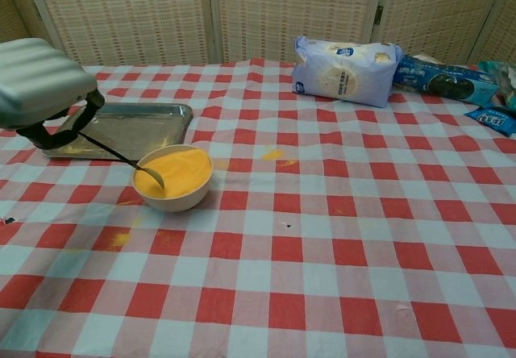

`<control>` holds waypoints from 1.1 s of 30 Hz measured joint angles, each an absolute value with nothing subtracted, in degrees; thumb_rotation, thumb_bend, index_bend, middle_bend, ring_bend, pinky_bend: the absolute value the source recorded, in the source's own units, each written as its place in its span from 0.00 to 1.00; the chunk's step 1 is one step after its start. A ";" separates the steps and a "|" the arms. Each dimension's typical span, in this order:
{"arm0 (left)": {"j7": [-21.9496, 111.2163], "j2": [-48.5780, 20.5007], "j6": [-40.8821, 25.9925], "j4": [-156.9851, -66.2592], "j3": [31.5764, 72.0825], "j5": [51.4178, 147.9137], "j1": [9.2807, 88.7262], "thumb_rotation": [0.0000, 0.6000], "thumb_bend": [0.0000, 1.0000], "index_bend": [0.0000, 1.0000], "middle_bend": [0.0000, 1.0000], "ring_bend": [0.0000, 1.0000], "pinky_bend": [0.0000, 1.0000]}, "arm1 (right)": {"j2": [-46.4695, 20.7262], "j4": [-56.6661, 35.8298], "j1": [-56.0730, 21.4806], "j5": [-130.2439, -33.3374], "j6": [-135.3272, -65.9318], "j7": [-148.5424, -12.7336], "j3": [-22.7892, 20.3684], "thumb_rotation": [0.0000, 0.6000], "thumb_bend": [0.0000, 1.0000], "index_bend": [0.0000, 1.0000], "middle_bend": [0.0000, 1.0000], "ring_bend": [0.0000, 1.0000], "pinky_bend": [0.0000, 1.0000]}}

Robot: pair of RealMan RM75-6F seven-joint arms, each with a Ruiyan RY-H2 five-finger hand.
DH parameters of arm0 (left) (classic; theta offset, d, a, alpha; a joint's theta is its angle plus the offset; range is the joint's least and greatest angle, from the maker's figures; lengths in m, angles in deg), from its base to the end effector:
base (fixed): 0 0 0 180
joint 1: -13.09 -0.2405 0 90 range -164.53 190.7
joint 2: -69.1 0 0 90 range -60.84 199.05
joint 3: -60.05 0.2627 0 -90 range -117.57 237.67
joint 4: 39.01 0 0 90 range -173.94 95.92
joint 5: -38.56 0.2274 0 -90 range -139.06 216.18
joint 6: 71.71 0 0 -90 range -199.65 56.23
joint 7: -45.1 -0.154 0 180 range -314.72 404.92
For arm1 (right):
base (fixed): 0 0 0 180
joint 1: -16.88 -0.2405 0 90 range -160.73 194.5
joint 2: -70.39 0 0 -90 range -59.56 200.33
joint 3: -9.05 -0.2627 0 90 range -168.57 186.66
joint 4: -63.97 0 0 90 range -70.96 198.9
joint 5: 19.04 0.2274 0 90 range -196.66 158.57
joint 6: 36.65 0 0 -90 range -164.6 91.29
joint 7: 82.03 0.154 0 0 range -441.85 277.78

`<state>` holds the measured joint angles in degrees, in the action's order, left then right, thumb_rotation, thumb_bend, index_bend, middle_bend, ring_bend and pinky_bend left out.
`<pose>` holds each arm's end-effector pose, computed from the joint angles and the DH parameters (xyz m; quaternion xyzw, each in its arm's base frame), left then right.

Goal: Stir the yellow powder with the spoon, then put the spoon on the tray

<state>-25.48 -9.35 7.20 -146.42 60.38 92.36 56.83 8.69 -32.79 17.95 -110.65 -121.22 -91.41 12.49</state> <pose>-0.1480 0.3083 0.0276 -0.7848 -0.1075 -0.1714 0.5858 -0.3228 -0.1326 0.1307 0.6498 -0.3914 0.3044 0.5762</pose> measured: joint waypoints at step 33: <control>-17.73 -16.18 -0.09 -131.96 53.77 90.49 59.69 1.00 0.93 0.87 1.00 1.00 1.00 | 8.19 -32.25 16.76 -106.47 -118.17 -91.88 11.05 1.00 0.03 0.00 0.00 0.00 0.00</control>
